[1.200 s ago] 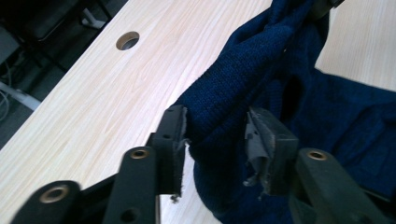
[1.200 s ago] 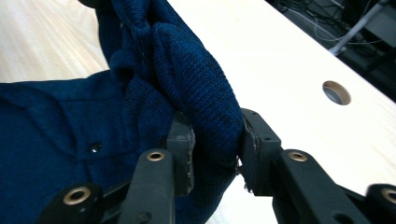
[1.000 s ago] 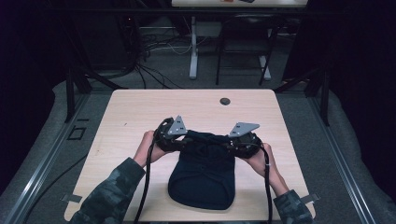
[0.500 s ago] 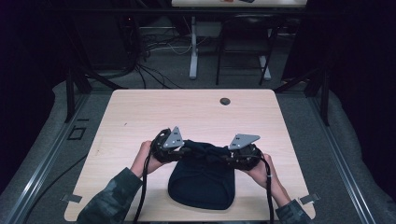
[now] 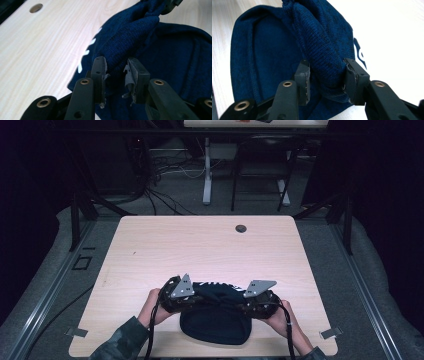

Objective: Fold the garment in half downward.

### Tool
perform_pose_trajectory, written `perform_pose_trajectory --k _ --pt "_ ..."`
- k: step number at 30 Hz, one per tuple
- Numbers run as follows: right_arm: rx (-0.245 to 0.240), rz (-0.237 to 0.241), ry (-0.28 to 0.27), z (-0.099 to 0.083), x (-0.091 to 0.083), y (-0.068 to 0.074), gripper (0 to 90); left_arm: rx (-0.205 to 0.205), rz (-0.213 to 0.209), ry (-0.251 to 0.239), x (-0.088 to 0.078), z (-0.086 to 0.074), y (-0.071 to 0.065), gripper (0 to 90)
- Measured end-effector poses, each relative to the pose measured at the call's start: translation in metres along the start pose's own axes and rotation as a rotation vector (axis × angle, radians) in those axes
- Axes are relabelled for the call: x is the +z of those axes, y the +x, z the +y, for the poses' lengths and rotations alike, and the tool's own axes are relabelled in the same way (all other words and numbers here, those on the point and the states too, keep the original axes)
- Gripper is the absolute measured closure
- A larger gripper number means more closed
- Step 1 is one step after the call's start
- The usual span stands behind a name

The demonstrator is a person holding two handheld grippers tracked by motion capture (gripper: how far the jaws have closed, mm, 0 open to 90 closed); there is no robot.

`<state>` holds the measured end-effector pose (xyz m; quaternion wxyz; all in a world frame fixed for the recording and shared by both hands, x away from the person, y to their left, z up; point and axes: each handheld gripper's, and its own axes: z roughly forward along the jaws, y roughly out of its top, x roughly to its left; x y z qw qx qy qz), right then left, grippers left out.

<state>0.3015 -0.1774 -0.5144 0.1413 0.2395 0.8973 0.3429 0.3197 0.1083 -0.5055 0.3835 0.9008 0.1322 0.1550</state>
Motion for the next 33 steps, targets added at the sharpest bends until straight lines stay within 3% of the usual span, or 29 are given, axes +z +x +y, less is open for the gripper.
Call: perform_pose_trajectory --k 7,11,18,24,30,32,33 --pt "0.014 0.024 0.007 -0.008 0.003 0.008 56.3 -0.013 -0.024 0.017 0.001 -0.008 -0.006 69.5" --pt "0.031 0.041 0.014 -0.014 0.007 0.012 55.7 -0.050 -0.022 -0.009 0.003 -0.018 -0.010 69.3" --pt "0.013 0.047 0.048 -0.019 0.013 0.019 55.6 -0.102 -0.030 -0.017 0.009 -0.035 -0.020 69.3" --pt "0.016 0.051 0.054 -0.021 0.014 0.019 57.1 -0.115 -0.029 -0.016 0.011 -0.038 -0.026 69.5" --pt "-0.005 0.048 0.063 -0.023 0.016 0.018 58.3 -0.135 -0.027 -0.010 0.014 -0.041 -0.030 69.5" --pt "-0.050 0.029 0.065 -0.021 0.019 0.017 59.1 -0.138 -0.027 -0.006 0.015 -0.042 -0.030 69.5" --pt "-0.050 0.029 0.065 -0.021 0.019 0.017 59.1 -0.144 -0.023 -0.010 0.015 -0.042 -0.030 69.5"
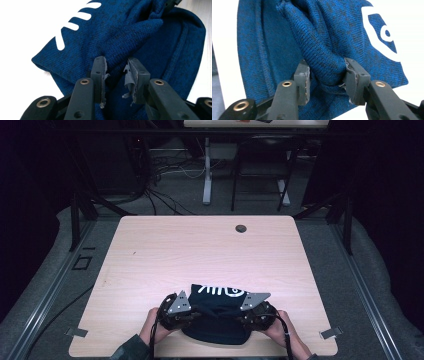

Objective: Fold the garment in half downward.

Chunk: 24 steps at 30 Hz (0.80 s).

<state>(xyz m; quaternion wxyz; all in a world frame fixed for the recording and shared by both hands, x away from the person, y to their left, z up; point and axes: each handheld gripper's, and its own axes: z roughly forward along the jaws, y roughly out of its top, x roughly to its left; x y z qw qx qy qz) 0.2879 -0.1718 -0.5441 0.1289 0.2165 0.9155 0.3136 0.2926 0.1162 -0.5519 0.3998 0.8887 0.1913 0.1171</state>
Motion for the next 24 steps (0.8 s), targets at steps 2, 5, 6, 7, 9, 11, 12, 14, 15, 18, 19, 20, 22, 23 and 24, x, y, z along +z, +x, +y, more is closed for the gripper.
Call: perform_pose_trajectory --k 2,5,6,7,9,11,12,14,15,18,19,20,22,23,24 --pt "-0.015 -0.011 0.005 0.003 0.003 -0.005 59.4 -0.005 0.004 0.005 0.001 -0.001 0.000 69.5" --pt "-0.034 -0.027 0.024 0.006 0.005 -0.009 59.6 -0.021 0.010 0.013 0.006 -0.001 0.001 69.5" --pt "-0.057 -0.041 0.033 0.009 0.008 -0.012 60.0 -0.026 0.011 0.015 0.007 -0.001 0.002 69.6" --pt "-0.057 -0.041 0.033 0.009 0.008 -0.012 60.0 -0.029 0.010 0.022 0.008 -0.001 0.002 69.6" --pt "-0.061 -0.043 0.043 0.011 0.010 -0.015 59.9 -0.036 0.017 0.023 0.009 -0.002 0.004 69.6" --pt "-0.064 -0.043 0.045 0.011 0.010 -0.016 59.7 -0.045 0.013 0.023 0.010 -0.002 0.005 69.6" --pt "-0.064 -0.043 0.044 0.011 0.010 -0.015 58.5 -0.045 0.012 0.021 0.009 -0.002 0.005 69.4" --pt "-0.067 -0.046 0.045 0.010 0.009 -0.012 55.6 -0.037 0.010 0.029 0.010 -0.003 0.004 68.3" --pt "-0.080 -0.049 0.050 0.010 0.008 -0.011 54.8 -0.037 0.010 0.029 0.010 -0.003 0.004 66.9" --pt "-0.096 -0.041 0.047 0.007 0.006 -0.009 49.4 -0.045 -0.010 0.043 0.009 -0.004 0.007 62.9" --pt "-0.096 -0.041 0.047 0.007 0.006 -0.009 49.4 -0.045 -0.010 0.043 0.009 -0.004 0.007 61.5" --pt "-0.080 -0.030 0.029 0.004 0.003 -0.008 47.4 -0.050 -0.013 0.047 0.008 -0.005 0.007 60.9" --pt "-0.062 -0.016 0.028 0.002 -0.001 -0.008 47.0 -0.063 -0.025 0.041 0.006 -0.006 0.008 58.4" --pt "-0.049 -0.017 0.031 0.001 -0.003 -0.008 47.0 -0.064 -0.028 0.046 0.005 -0.006 0.007 57.3" --pt "-0.050 -0.012 0.038 0.000 -0.005 -0.008 46.8 -0.059 -0.029 0.053 0.003 -0.007 0.007 56.1"
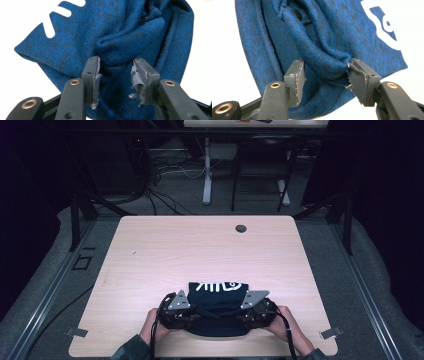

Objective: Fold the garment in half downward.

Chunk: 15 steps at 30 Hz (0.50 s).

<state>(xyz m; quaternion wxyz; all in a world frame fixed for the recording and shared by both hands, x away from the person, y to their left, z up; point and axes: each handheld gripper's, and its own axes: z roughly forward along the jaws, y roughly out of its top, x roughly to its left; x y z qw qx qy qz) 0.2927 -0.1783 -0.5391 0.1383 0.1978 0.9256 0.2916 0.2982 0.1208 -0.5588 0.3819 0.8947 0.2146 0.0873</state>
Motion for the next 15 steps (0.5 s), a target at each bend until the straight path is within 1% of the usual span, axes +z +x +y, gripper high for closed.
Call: perform_pose_trajectory --k 1,2,3,5,6,7,8,9,10,11,12,13,14,15 --pt "0.012 0.002 -0.008 -0.002 -0.002 0.001 46.1 0.002 0.003 0.001 -0.001 -0.001 -0.001 54.4" --pt "0.007 0.000 0.010 -0.002 -0.005 0.001 45.8 0.003 0.005 0.009 -0.003 -0.001 -0.002 52.9" --pt "0.009 -0.004 0.014 -0.004 -0.007 0.001 45.1 0.003 0.004 0.012 -0.005 -0.002 -0.002 51.0" --pt "0.027 0.008 0.004 -0.007 -0.013 -0.001 45.2 -0.002 0.012 0.009 -0.012 -0.004 -0.003 46.8" --pt "0.044 0.005 -0.011 -0.008 -0.017 -0.001 45.3 -0.006 0.016 0.002 -0.015 -0.005 -0.003 44.9" --pt "0.044 0.005 -0.011 -0.008 -0.017 -0.001 45.3 -0.012 0.021 -0.011 -0.018 -0.005 -0.003 44.9" --pt "0.074 -0.004 -0.039 -0.008 -0.025 -0.004 46.6 -0.014 0.027 -0.018 -0.022 -0.003 -0.002 41.1" --pt "0.091 -0.009 -0.055 -0.006 -0.028 -0.007 47.2 -0.024 0.035 -0.036 -0.027 0.001 0.001 39.8" --pt "0.091 -0.009 -0.055 -0.006 -0.028 -0.007 47.2 -0.024 0.035 -0.036 -0.027 0.001 0.001 38.6" --pt "0.132 -0.022 -0.096 -0.001 -0.033 -0.013 48.6 -0.029 0.054 -0.048 -0.029 0.005 0.003 37.6" --pt "0.145 -0.024 -0.111 0.003 -0.033 -0.016 49.6 -0.034 0.063 -0.059 -0.030 0.009 0.006 36.6" --pt "0.145 -0.024 -0.111 0.003 -0.033 -0.016 49.6 -0.033 0.080 -0.064 -0.031 0.013 0.008 36.6" --pt "0.152 -0.027 -0.120 0.006 -0.033 -0.019 51.5 -0.039 0.094 -0.067 -0.030 0.017 0.010 36.1" --pt "0.155 -0.022 -0.120 0.014 -0.028 -0.023 53.5 -0.062 0.114 -0.074 -0.026 0.025 0.016 34.2"
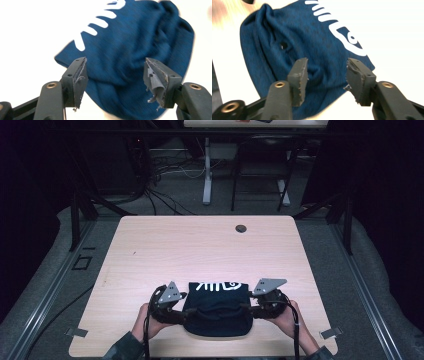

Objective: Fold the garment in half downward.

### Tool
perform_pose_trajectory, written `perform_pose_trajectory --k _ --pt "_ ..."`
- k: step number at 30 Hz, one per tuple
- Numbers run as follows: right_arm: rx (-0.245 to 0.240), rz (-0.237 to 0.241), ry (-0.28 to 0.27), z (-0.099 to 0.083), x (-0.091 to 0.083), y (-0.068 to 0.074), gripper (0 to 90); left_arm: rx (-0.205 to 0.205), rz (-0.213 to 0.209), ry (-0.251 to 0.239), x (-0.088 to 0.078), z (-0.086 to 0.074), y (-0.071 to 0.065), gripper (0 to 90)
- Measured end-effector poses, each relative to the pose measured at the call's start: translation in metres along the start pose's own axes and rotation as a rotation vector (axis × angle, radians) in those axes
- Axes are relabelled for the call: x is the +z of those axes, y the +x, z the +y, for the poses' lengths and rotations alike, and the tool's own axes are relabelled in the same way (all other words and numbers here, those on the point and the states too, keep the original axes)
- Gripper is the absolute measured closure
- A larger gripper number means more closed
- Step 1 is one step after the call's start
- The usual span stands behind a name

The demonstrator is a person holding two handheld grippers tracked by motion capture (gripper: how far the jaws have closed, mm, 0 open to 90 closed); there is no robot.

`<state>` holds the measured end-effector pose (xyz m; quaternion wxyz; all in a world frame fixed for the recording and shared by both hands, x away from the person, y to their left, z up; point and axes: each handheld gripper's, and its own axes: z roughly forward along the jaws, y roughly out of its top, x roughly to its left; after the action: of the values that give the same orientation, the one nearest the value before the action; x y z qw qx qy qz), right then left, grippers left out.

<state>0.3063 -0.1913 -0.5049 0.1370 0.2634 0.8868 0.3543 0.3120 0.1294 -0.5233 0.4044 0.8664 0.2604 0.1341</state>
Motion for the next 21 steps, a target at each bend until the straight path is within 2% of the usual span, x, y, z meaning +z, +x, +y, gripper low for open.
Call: perform_pose_trajectory --k 2,6,10,13,14,17,21 --pt "0.001 -0.012 -0.001 0.003 0.004 -0.001 54.8 -0.015 0.010 0.002 0.004 0.003 0.002 33.9" --pt "0.030 -0.039 0.043 0.008 0.026 -0.007 57.7 -0.023 0.016 0.039 0.021 0.008 0.003 31.2" --pt "0.038 -0.027 0.079 0.003 0.033 -0.006 56.7 0.019 0.011 0.080 0.033 0.006 -0.002 30.7" --pt "0.044 -0.020 0.089 -0.002 0.034 -0.002 52.2 0.035 0.012 0.097 0.035 0.002 -0.006 29.9" --pt "0.050 -0.016 0.100 -0.005 0.034 0.001 46.7 0.039 0.013 0.099 0.035 0.001 -0.008 29.7" --pt "0.051 -0.001 0.122 -0.011 0.035 0.004 41.9 0.053 0.016 0.108 0.035 -0.005 -0.012 28.6" --pt "0.045 0.006 0.132 -0.017 0.038 0.008 39.1 0.055 0.020 0.122 0.035 -0.011 -0.014 27.2"
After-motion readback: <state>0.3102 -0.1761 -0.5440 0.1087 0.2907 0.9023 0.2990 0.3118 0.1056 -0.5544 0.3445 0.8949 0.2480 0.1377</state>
